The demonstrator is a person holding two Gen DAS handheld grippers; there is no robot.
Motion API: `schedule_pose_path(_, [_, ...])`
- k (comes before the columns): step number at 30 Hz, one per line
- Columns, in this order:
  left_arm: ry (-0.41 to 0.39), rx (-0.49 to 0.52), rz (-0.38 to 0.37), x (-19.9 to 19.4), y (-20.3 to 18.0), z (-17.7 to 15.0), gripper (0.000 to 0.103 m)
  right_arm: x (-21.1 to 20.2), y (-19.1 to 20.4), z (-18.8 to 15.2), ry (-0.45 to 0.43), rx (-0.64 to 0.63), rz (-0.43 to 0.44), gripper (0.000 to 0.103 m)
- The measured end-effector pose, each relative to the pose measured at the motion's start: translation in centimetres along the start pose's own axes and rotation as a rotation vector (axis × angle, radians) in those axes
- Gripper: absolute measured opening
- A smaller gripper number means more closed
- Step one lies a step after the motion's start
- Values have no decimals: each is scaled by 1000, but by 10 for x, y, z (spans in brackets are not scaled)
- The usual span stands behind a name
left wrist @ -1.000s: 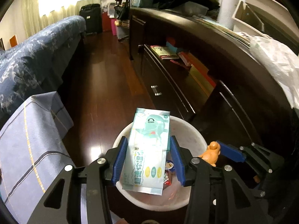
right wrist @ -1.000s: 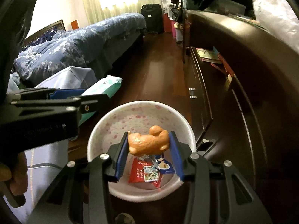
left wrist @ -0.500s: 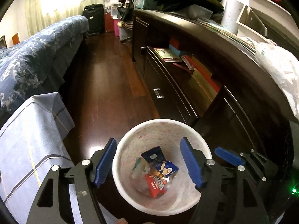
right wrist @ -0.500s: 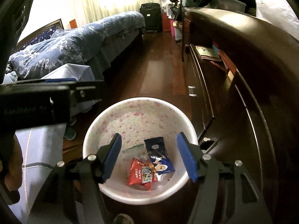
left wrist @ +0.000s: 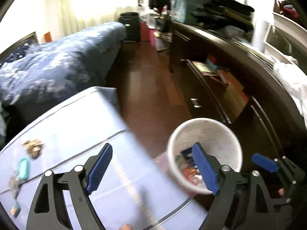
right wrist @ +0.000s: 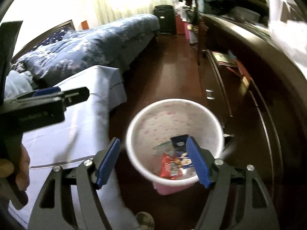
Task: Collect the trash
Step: 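Return both grippers to the table and approach the foil pack and soap dish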
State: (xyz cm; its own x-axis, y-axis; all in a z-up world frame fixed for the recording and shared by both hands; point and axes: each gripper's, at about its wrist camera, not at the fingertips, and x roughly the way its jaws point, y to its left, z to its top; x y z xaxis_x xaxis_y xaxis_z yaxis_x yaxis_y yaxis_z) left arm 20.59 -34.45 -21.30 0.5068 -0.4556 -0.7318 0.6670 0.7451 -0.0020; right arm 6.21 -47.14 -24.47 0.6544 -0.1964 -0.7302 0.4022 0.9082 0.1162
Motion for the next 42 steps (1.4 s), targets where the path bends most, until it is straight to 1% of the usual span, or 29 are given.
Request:
schedule_pose_path(6, [-23,-62,120,-38,59,-23,91,-18,65,7,-4,-88,96,76])
schedule_pose_path(9, [-36,-131,180,-58,98,-36,91,-21,97,9,-6,-136,136,76])
schedule_pose_path(12, [-41,-203,237,-78,143,-50,94,-22,135,11,-8,-200,172,76])
schedule_pose_path(14, [-40,-255,280,-91,176,-62,96,-22,164,10,-6,-244,204,76])
schedule_pose_path(17, [-29,-341,334,-104,225,-81,97,-19,198,8,3,-300,240,77])
schedule_pose_path(21, [-17,-466,365,-115,281,-105,97,-13,236,4,16,-364,273,77])
schedule_pose_path(23, [-13,-510,359,-116,300,-111,97,-10,253,3,22,-396,288,77])
schedule_pose_path(25, [-3,-531,343,-110,313,-113,97,-6,266,2,27,-417,294,77])
schedule_pose_path(27, [20,-520,352,-101,320,-114,97,-2,273,2,32,-433,298,77])
schedule_pose_path(30, [69,-460,356,-78,319,-111,97,2,283,3,34,-449,304,77])
schedule_pose_path(34, [143,-368,316,-47,317,-112,97,6,286,5,39,-462,305,77])
schedule_pose_path(36, [164,-325,310,-36,316,-111,97,9,287,6,42,-464,303,77])
schedule_pose_path(40, [192,-293,260,-21,322,-112,99,11,288,8,43,-465,303,77])
schedule_pose_path(42, [202,-279,260,-17,325,-112,99,14,290,10,45,-464,307,77])
